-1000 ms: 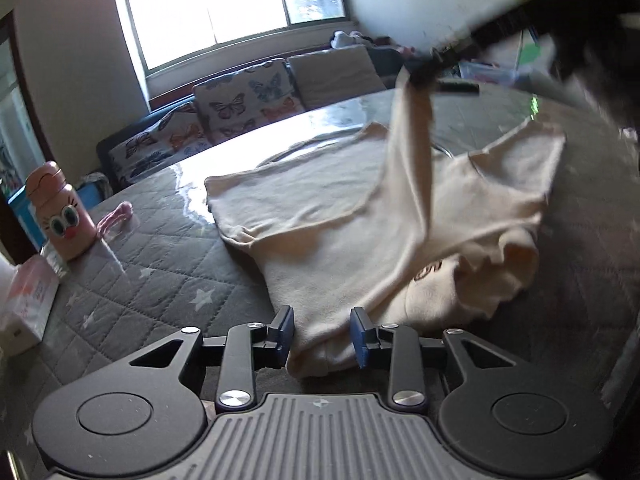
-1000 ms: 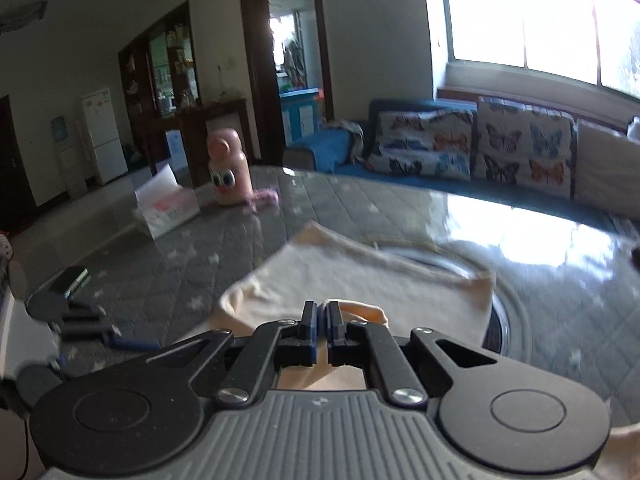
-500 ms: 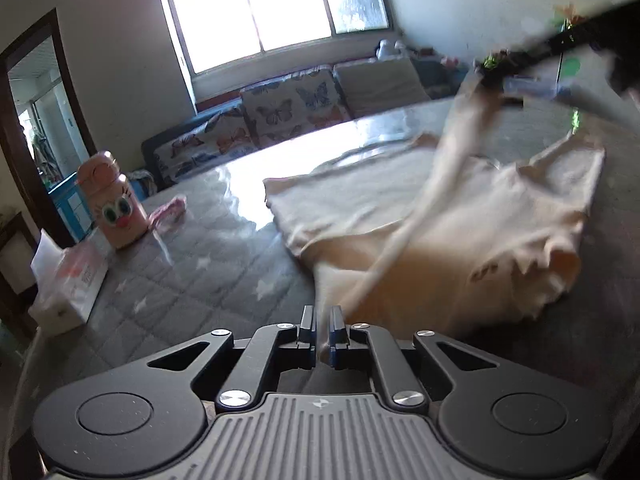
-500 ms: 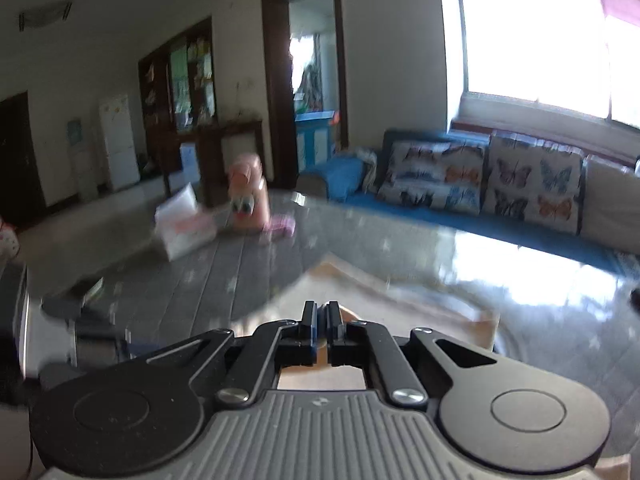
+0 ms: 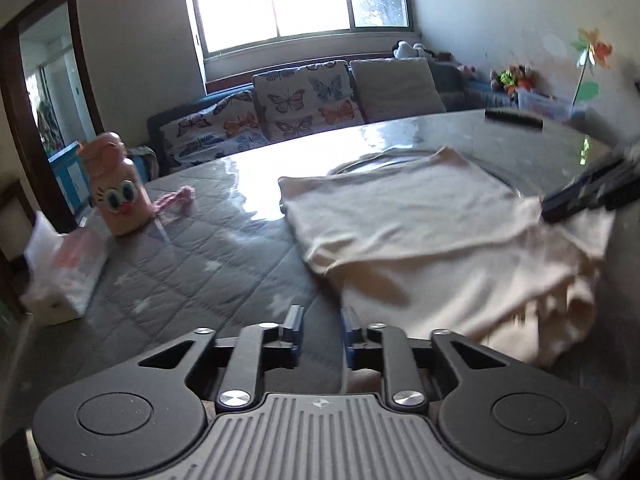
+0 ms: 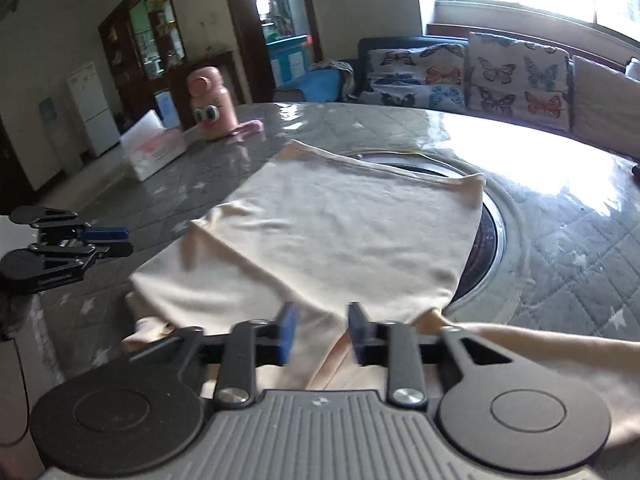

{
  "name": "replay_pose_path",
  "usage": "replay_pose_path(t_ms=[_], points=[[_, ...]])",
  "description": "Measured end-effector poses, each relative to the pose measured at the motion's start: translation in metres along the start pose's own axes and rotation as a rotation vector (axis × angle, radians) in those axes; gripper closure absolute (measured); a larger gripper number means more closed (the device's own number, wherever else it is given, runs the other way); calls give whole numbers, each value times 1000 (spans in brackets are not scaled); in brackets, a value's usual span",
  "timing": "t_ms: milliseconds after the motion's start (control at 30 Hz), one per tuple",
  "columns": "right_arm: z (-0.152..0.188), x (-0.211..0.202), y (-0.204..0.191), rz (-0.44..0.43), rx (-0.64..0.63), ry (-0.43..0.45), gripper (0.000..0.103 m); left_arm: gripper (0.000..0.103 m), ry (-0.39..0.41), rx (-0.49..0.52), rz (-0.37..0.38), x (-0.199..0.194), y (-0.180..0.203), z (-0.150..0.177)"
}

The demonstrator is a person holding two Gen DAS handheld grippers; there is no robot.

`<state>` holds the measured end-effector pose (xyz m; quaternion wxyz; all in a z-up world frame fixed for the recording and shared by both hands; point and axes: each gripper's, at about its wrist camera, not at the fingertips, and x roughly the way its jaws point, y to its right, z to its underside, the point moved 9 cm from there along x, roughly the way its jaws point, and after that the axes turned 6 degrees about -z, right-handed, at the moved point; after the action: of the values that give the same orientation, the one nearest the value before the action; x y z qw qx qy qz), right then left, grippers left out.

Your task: Fold clothes

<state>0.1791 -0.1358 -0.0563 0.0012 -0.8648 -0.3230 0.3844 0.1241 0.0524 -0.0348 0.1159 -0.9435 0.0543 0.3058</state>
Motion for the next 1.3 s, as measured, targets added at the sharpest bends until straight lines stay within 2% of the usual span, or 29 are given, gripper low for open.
replay_pose_path(t_ms=[167,200,233,267,300,367,433,600,733,900,1000,1167,1267,1300], points=[[7,28,10,35,3,-35,72,69,-50,-42,24,36,9,-8],[8,29,10,38,-2,-35,75,69,-55,-48,24,41,9,-9],[9,29,10,35,-3,-34,84,69,-58,-57,25,45,9,-9],[9,28,10,39,-9,-30,87,70,-61,-66,29,48,8,-9],[8,28,10,43,-15,-26,89,72,-62,-74,35,50,8,-10],[4,25,9,52,-28,-10,95,91,-57,-86,46,51,8,-10],[0,21,8,58,-36,10,96,96,-43,-85,24,49,7,-11],[-10,10,8,52,-25,80,96,97,-14,-107,-7,42,1,-13],[4,22,17,76,-14,21,91,95,-37,-108,-3,45,0,-10],[0,0,11,74,-43,74,89,94,3,-104,-29,30,-2,-21],[2,-4,-5,31,-87,69,88,94,28,-88,11,21,11,-29],[24,16,-25,-7,-138,-3,83,93,18,-25,110,17,50,-26],[30,11,-29,1,-158,4,81,93,-9,18,137,20,68,-18],[29,4,-28,5,-149,19,78,93,-15,24,144,20,72,-16]])
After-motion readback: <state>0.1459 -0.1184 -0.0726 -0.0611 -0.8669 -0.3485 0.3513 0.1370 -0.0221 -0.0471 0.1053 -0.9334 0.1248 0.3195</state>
